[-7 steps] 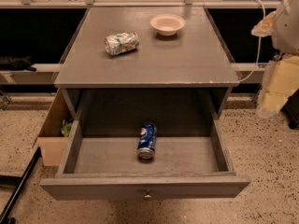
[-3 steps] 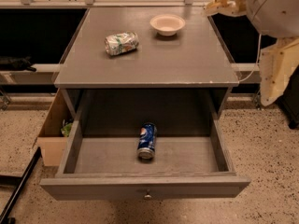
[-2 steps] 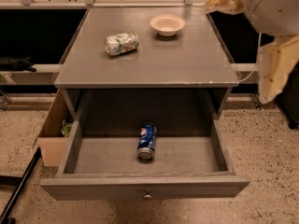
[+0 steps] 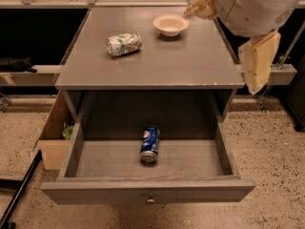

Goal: Pick pepsi can from top drawer and place on counter

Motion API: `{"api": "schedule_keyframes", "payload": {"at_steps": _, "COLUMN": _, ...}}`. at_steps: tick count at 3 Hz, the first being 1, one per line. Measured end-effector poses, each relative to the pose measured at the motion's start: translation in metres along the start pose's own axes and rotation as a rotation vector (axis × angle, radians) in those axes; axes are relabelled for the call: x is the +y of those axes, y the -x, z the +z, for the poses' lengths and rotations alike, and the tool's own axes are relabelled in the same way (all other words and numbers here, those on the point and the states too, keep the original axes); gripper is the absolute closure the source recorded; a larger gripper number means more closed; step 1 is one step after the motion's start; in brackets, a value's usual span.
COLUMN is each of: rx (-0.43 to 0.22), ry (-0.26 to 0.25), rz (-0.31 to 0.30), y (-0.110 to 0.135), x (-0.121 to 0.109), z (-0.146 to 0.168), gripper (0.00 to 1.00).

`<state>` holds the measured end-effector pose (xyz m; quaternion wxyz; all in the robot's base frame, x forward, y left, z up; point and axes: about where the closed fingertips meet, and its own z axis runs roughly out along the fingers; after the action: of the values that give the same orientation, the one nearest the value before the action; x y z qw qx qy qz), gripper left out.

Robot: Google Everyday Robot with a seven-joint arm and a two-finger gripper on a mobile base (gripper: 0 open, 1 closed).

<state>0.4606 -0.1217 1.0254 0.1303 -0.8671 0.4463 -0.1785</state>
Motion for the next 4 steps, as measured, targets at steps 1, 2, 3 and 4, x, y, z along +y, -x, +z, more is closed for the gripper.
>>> {"api": "schedule_keyframes", "payload": {"at_steps": 1, "rx": 0.002, "ry": -0.016, "rz": 0.004, "y": 0.002, "x": -0.001, "z": -0.008, "gripper": 0.00}}
{"api": "schedule_keyframes", "payload": {"at_steps": 2, "rx": -0.017, "ry": -0.076, "rz": -0.073, "y": 0.015, "x": -0.006, "z": -0.023, "gripper": 0.00}}
{"api": "schedule_keyframes", "payload": {"at_steps": 3, "rx": -0.036, "ry": -0.153, "rz": -0.162, "y": 0.034, "x": -0.015, "z": -0.048, "gripper": 0.00}}
{"api": "schedule_keyframes", "payload": {"at_steps": 4, "rx": -0.040, "ry": -0.159, "rz": -0.173, "y": 0.036, "x": -0.015, "z": -0.049, "gripper": 0.00}}
